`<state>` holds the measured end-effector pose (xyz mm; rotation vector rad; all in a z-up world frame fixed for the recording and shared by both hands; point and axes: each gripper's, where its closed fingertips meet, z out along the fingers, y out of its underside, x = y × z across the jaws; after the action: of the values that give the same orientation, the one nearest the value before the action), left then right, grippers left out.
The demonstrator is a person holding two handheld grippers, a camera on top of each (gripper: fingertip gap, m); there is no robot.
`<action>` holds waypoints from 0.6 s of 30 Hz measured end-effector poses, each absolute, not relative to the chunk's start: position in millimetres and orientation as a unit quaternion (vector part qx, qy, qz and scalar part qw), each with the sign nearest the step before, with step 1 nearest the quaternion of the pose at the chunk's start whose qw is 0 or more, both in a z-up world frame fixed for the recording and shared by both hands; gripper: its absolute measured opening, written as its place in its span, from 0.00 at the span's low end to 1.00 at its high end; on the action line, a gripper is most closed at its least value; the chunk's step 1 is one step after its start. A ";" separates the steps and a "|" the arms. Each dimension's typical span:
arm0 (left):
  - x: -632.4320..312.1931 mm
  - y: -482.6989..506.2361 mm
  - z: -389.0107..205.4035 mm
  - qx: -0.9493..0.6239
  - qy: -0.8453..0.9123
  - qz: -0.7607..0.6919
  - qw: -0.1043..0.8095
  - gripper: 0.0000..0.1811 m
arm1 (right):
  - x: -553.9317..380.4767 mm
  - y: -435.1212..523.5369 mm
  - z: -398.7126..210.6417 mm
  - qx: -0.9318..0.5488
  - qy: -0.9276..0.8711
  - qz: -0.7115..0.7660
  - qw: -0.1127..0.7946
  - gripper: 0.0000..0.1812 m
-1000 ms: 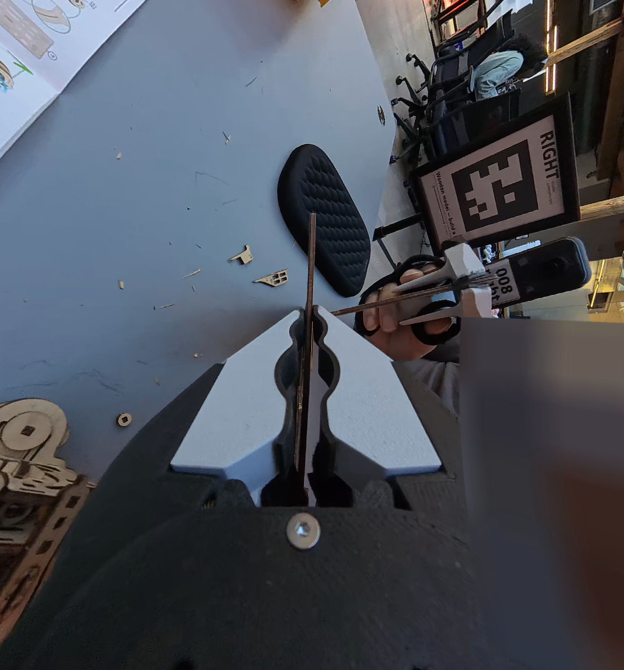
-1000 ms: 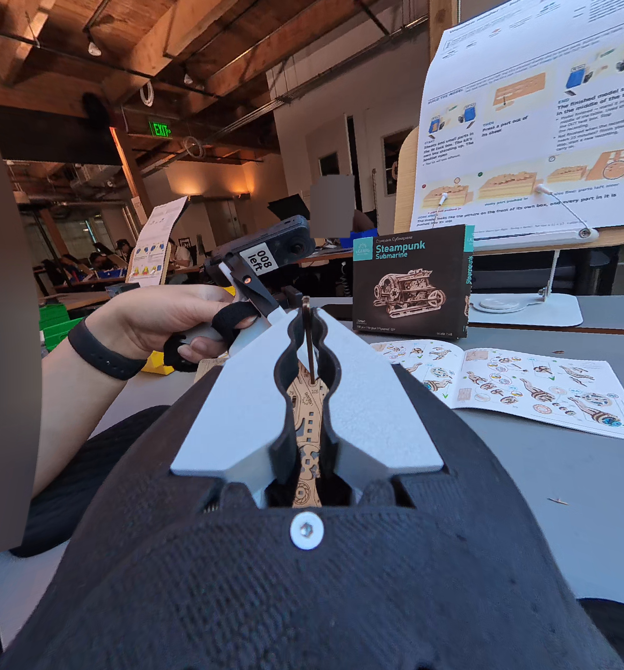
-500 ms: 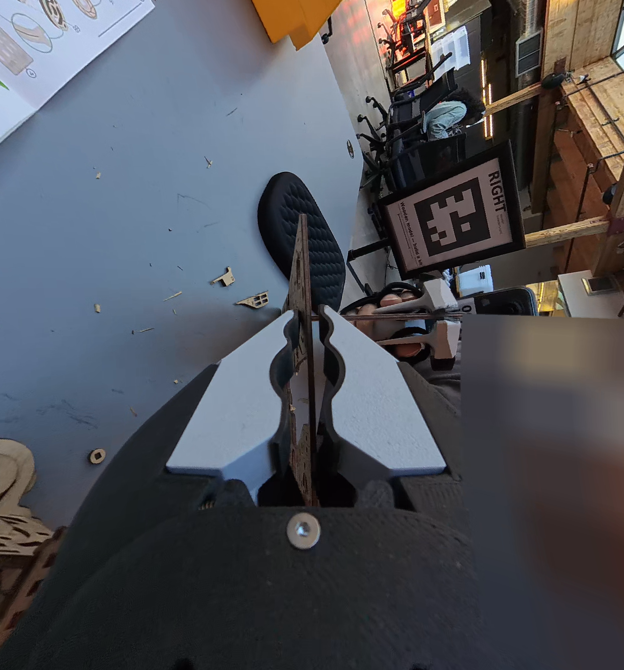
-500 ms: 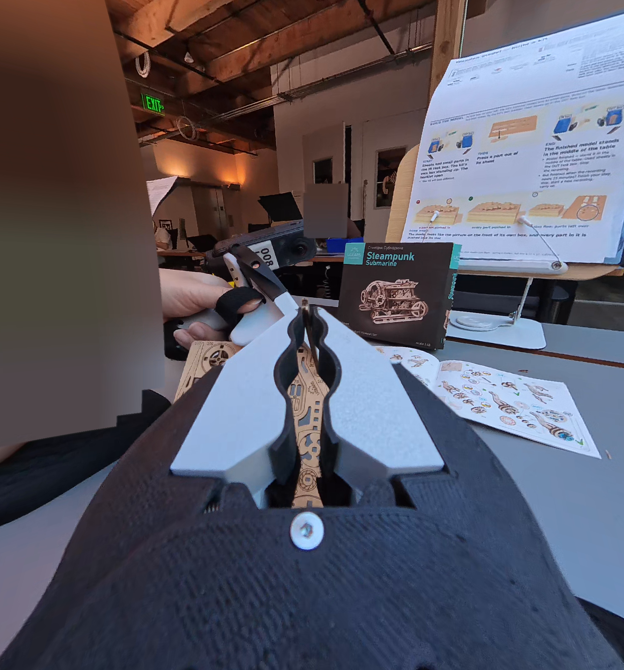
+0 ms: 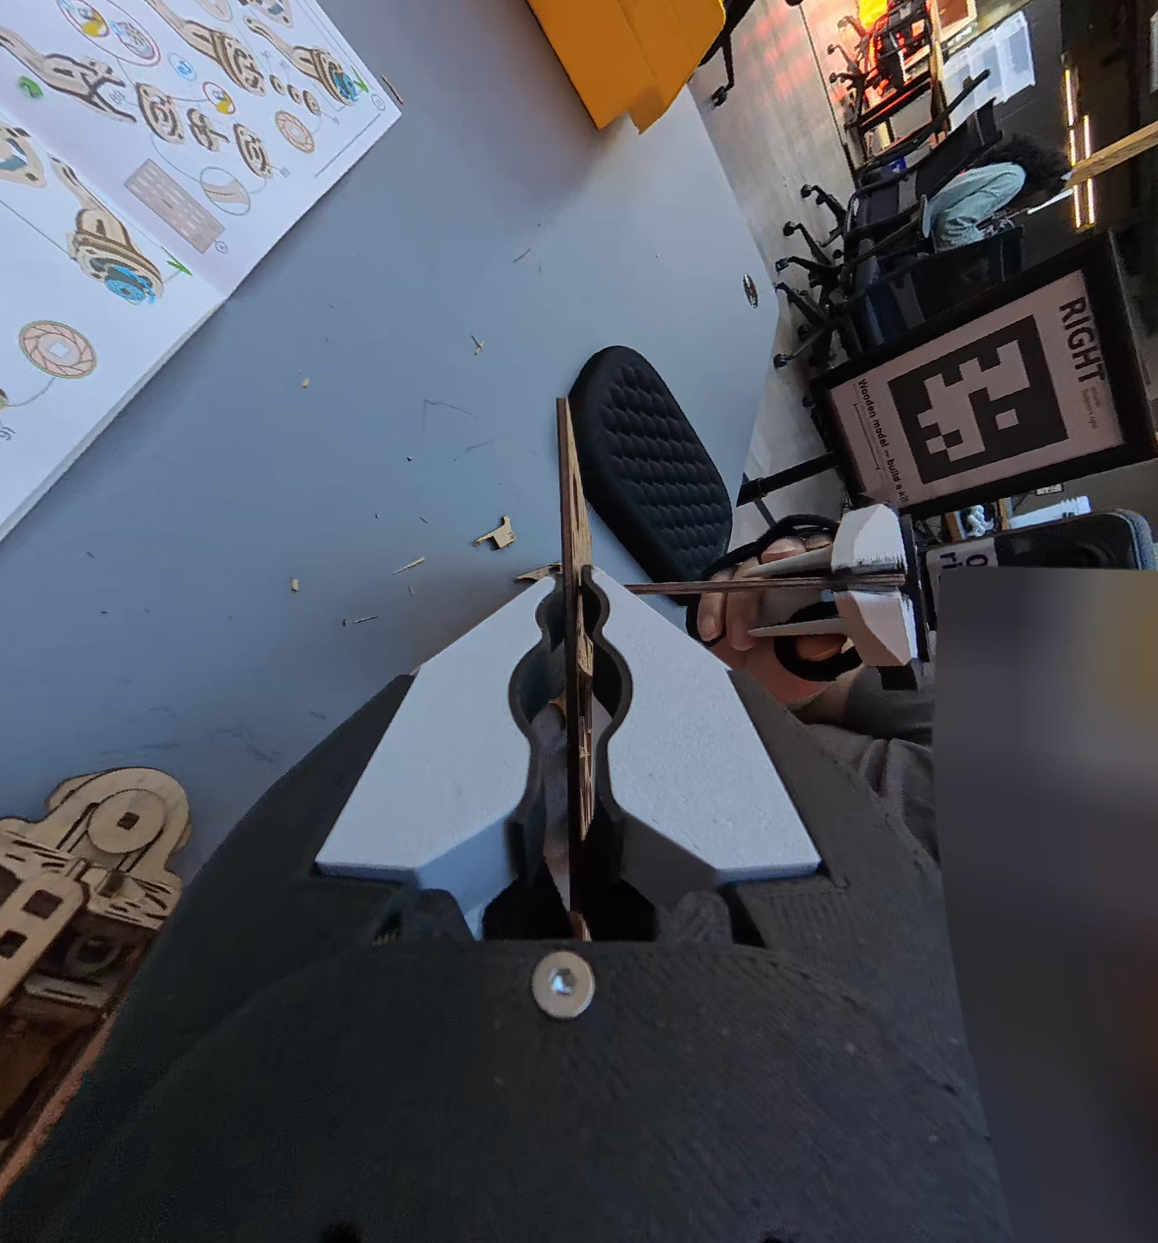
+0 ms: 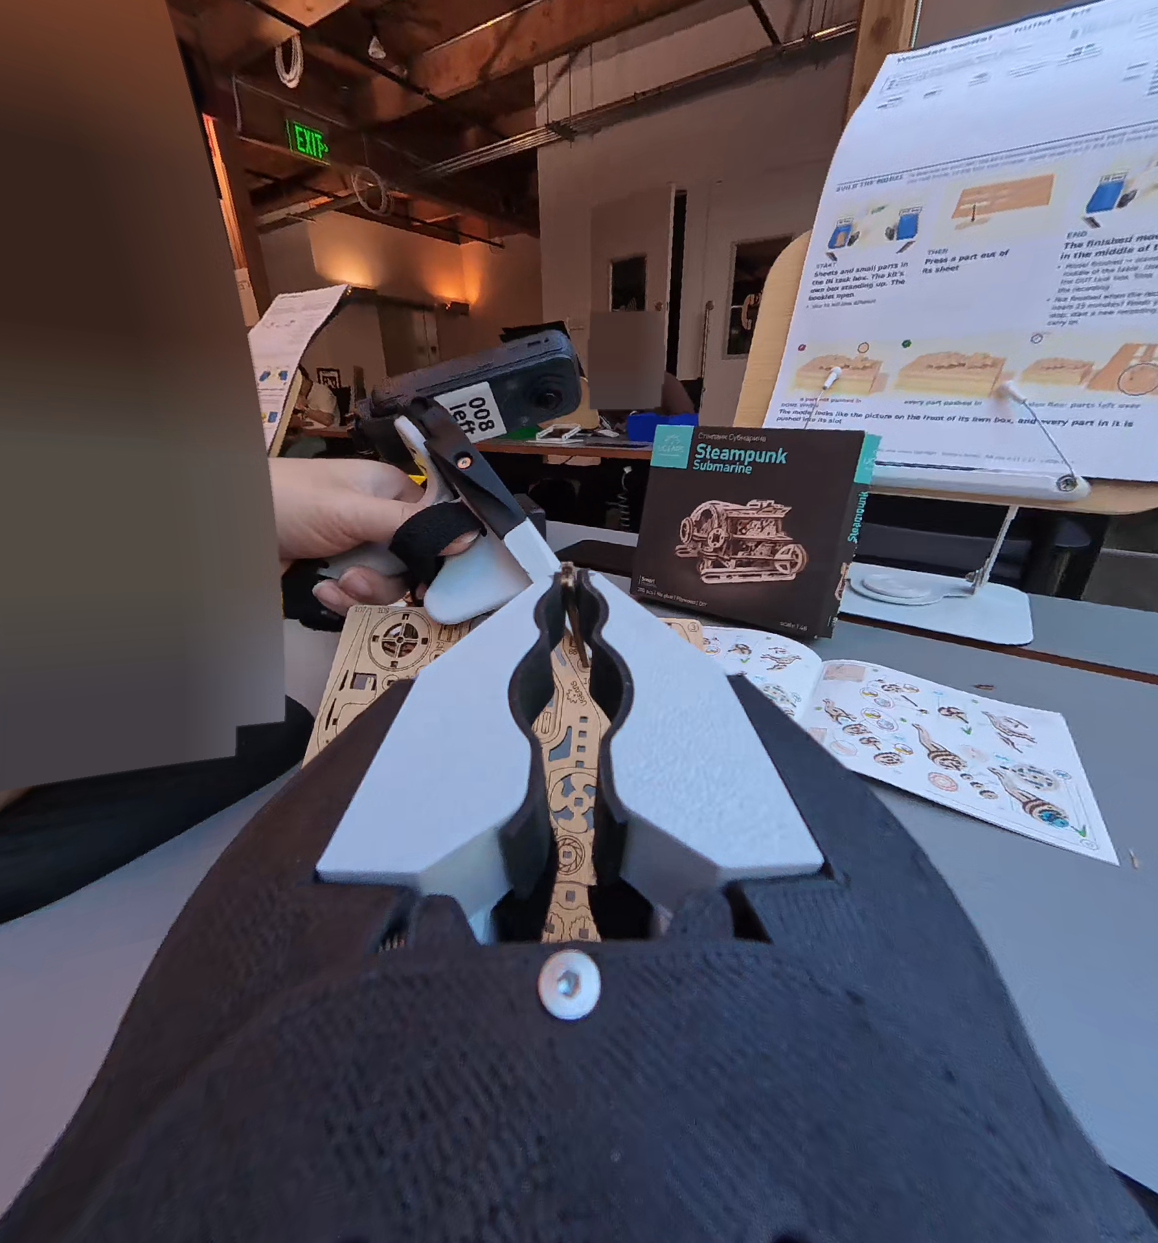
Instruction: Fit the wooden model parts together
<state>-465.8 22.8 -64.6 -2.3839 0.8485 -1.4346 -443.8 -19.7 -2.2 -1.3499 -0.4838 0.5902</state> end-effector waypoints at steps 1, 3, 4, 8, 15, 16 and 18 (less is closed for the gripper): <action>-466.0 22.4 -64.4 -0.814 0.289 -0.491 0.115 0.01 | -442.5 -18.8 -2.2 -0.609 -0.215 0.270 0.714 0.01; -466.8 22.8 -65.4 -0.815 0.288 -0.490 0.112 0.01 | -441.5 -16.8 -3.0 -0.611 -0.213 0.274 0.712 0.01; -467.1 22.9 -65.6 -0.815 0.289 -0.490 0.111 0.01 | -441.6 -16.8 -2.7 -0.609 -0.212 0.277 0.712 0.01; -467.2 24.7 -62.3 -0.813 0.293 -0.487 0.124 0.01 | -442.3 -18.3 -1.3 -0.602 -0.212 0.280 0.717 0.01; -461.7 26.4 -53.5 -0.800 0.328 -0.474 0.167 0.01 | -437.6 -20.5 5.4 -0.582 -0.206 0.283 0.734 0.01; -461.1 26.1 -52.9 -0.798 0.327 -0.478 0.166 0.01 | -436.8 -20.5 5.7 -0.582 -0.205 0.284 0.734 0.01; -460.6 26.3 -52.0 -0.797 0.315 -0.491 0.159 0.01 | -436.2 -20.5 5.6 -0.581 -0.204 0.285 0.735 0.01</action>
<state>-460.6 26.3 -52.0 -2.2770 0.8993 -1.4036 -436.2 -20.5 5.6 -1.2779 -0.4479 0.6254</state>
